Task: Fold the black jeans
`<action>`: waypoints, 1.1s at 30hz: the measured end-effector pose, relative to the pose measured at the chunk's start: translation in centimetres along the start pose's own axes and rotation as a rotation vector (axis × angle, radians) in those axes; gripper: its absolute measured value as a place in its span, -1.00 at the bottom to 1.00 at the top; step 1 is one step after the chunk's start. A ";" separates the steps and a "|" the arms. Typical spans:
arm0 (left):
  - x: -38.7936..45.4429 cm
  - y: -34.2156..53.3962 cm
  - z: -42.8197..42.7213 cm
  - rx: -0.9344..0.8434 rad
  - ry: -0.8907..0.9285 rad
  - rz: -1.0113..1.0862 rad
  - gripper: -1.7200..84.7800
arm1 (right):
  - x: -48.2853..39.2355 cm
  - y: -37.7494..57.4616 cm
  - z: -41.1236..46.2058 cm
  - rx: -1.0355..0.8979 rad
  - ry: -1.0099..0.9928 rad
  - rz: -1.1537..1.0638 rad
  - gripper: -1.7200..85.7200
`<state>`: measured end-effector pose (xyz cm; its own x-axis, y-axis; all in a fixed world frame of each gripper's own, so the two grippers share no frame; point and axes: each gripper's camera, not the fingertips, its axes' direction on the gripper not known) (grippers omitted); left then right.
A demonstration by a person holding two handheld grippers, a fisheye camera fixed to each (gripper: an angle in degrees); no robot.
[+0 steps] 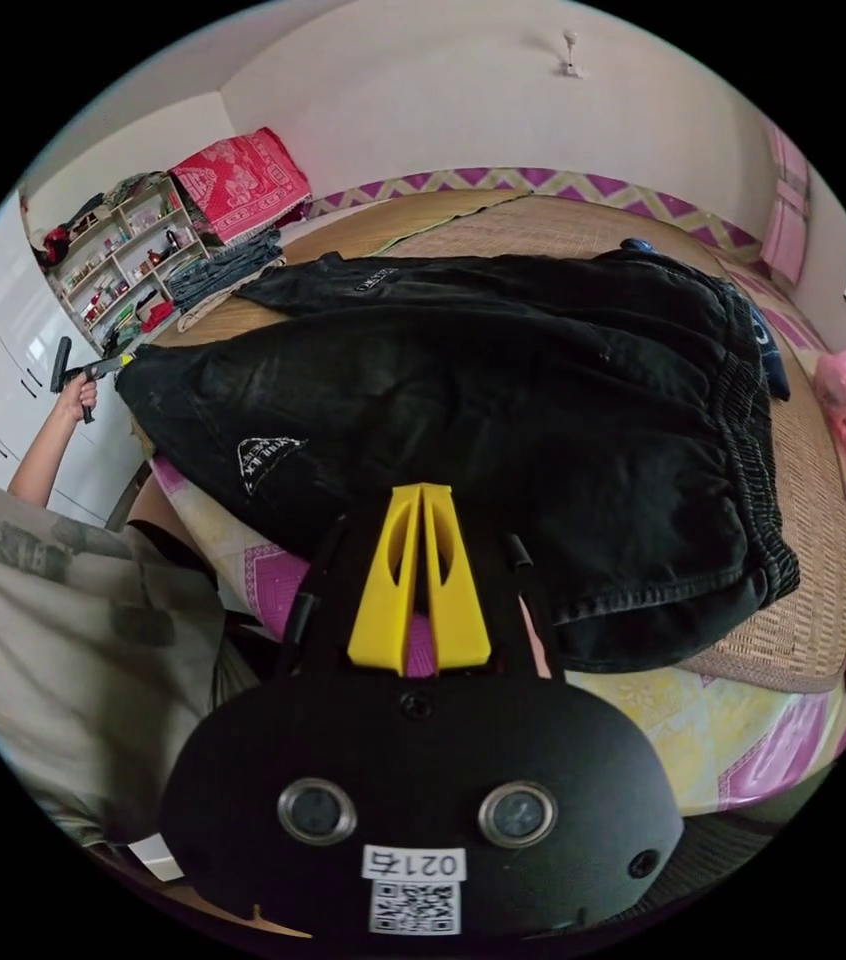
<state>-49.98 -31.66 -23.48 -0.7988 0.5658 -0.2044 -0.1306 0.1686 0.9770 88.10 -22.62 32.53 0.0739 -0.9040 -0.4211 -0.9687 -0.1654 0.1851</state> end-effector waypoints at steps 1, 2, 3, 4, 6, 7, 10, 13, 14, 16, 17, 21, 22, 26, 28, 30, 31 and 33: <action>-0.3 -0.7 -0.2 -0.003 0.000 0.003 -0.96 | -0.2 -0.1 -0.2 -0.005 0.007 -0.001 -0.98; -1.0 -2.1 -0.2 -0.014 0.010 0.005 -0.96 | -0.6 -0.2 -0.5 -0.017 0.025 -0.008 -0.98; -2.0 -3.0 0.4 -0.033 0.027 -0.002 -0.96 | -1.0 -0.2 -0.7 -0.026 0.033 -0.020 -0.98; -2.6 -3.3 0.9 -0.048 0.033 -0.012 -0.96 | -1.1 -0.1 -0.8 -0.022 0.034 -0.018 -0.98; -5.3 -3.4 4.3 -0.139 0.044 -0.049 -0.96 | -1.5 0.5 -1.3 -0.007 0.024 0.016 -0.98; -6.0 -3.1 5.3 -0.170 0.050 -0.060 -0.95 | -1.5 0.6 -1.5 -0.006 0.017 0.026 -0.98; -9.7 -1.0 4.9 -0.118 0.173 -0.185 -0.93 | -1.9 1.5 -2.2 -0.017 0.012 0.049 -0.97; -12.3 2.0 1.6 -0.020 0.298 -0.285 -0.88 | -3.0 2.3 -3.1 -0.069 0.053 -0.004 -0.97; -13.2 3.4 -0.3 0.024 0.342 -0.310 -0.87 | -3.1 2.7 -3.8 -0.097 0.064 -0.009 -0.97; -14.1 5.8 -3.1 0.078 0.414 -0.344 -0.82 | -2.2 4.3 -6.5 -0.034 0.097 0.061 -0.97; -14.4 7.2 -4.9 0.102 0.457 -0.357 -0.77 | -0.9 6.3 -9.3 0.082 0.084 0.163 -0.95; -13.5 11.7 -9.6 0.152 0.525 -0.392 -0.69 | 4.3 16.2 -15.3 0.309 -0.019 0.549 -0.80; -13.3 12.3 -10.0 0.159 0.529 -0.401 -0.69 | 4.6 17.6 -15.6 0.324 -0.016 0.590 -0.79; -11.9 15.6 -10.3 0.188 0.553 -0.490 -0.70 | 4.4 25.6 -14.5 0.345 -0.009 0.773 -0.75; -11.0 16.2 -9.6 0.177 0.537 -0.514 -0.71 | 4.5 27.7 -13.0 0.348 -0.050 0.817 -0.74; -10.3 16.5 -8.2 0.148 0.546 -0.567 -0.71 | 4.6 29.6 -10.9 0.353 -0.107 0.863 -0.73; -10.1 16.5 -7.9 0.143 0.546 -0.578 -0.72 | 4.6 30.0 -10.4 0.359 -0.129 0.872 -0.73; -10.0 16.8 -7.0 0.131 0.535 -0.631 -0.73 | 4.7 31.6 -8.4 0.386 -0.239 0.914 -0.74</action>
<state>-48.32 -40.10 -4.61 -0.7738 -0.1200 -0.6220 -0.6038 0.4367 0.6668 59.87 -35.42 43.85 -0.7407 -0.5111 -0.4360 -0.6440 0.7251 0.2440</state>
